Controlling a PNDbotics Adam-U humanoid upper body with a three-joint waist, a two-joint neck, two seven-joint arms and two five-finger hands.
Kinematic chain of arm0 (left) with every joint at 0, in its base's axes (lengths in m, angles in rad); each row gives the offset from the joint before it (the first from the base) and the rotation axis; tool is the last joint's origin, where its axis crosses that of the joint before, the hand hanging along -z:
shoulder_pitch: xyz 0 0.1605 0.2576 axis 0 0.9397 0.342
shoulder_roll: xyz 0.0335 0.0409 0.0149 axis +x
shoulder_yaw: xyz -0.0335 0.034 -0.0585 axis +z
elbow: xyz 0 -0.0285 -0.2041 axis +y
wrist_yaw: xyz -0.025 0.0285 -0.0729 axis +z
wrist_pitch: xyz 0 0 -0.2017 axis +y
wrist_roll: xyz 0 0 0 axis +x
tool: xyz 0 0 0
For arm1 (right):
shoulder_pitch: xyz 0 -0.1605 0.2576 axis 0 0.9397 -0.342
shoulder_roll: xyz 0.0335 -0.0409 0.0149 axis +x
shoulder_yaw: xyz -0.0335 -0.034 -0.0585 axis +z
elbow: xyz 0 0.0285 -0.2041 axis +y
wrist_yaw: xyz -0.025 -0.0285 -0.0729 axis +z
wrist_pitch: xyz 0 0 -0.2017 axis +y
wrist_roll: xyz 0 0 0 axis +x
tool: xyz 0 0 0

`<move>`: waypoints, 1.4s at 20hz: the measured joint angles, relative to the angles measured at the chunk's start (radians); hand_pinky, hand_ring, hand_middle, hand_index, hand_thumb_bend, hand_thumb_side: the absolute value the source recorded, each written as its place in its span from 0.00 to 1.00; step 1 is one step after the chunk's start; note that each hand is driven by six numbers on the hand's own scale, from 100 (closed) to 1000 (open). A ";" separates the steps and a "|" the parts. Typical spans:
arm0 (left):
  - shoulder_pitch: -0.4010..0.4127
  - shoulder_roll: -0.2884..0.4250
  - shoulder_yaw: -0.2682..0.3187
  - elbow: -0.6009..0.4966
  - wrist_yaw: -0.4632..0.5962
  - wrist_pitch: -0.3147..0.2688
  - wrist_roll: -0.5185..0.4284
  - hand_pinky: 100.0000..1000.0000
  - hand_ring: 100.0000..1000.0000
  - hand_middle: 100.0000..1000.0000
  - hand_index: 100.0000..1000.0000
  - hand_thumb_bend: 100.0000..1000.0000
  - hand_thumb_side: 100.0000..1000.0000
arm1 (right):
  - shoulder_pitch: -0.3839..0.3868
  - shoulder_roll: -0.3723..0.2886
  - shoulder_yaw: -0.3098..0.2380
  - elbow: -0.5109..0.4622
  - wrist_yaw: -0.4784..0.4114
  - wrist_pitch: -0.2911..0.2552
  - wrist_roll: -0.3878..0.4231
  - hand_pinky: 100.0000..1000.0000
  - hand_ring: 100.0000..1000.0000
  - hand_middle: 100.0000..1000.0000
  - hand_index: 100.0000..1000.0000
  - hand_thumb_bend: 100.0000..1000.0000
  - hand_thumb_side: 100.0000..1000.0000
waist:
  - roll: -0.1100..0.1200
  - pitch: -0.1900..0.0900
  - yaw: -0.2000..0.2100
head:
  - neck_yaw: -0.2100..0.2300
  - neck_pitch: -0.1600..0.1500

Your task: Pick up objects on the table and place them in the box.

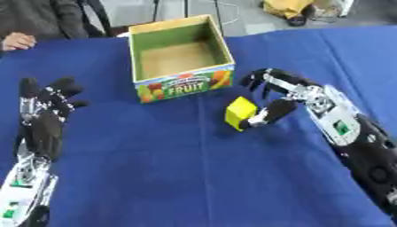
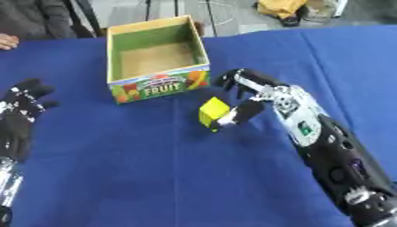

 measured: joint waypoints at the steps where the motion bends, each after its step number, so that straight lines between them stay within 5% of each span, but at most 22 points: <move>1: 0.000 0.000 0.000 0.000 0.000 0.000 0.000 0.68 0.80 0.59 0.76 0.79 1.00 | 0.000 0.002 0.002 -0.001 0.011 -0.001 -0.004 0.51 0.73 0.74 0.83 0.73 0.40 | 0.000 0.000 0.000 | -0.001 0.000; 12: 0.000 0.000 -0.005 0.000 0.000 0.001 -0.002 0.68 0.79 0.59 0.76 0.80 1.00 | 0.000 0.034 0.020 -0.005 0.156 -0.001 -0.085 0.45 0.63 0.70 0.79 0.66 0.38 | -0.003 0.000 0.005 | -0.008 0.000; 13: 0.000 0.000 -0.005 0.000 0.000 0.001 -0.002 0.68 0.79 0.59 0.76 0.80 1.00 | 0.000 0.035 0.020 -0.005 0.163 -0.001 -0.090 0.33 0.51 0.66 0.78 0.55 0.30 | -0.003 0.000 0.005 | -0.009 0.000; 21: 0.000 0.000 -0.005 0.000 0.000 0.001 -0.002 0.68 0.79 0.59 0.76 0.80 1.00 | 0.001 0.042 0.023 -0.004 0.187 0.006 -0.117 0.20 0.42 0.62 0.74 0.34 0.16 | -0.003 0.000 0.005 | -0.011 0.000; 28: 0.000 0.000 -0.005 0.000 0.000 0.001 -0.002 0.68 0.79 0.58 0.76 0.80 1.00 | 0.001 0.042 0.025 -0.004 0.173 0.009 -0.140 0.13 0.36 0.57 0.70 0.32 0.13 | -0.003 0.000 0.005 | -0.014 0.000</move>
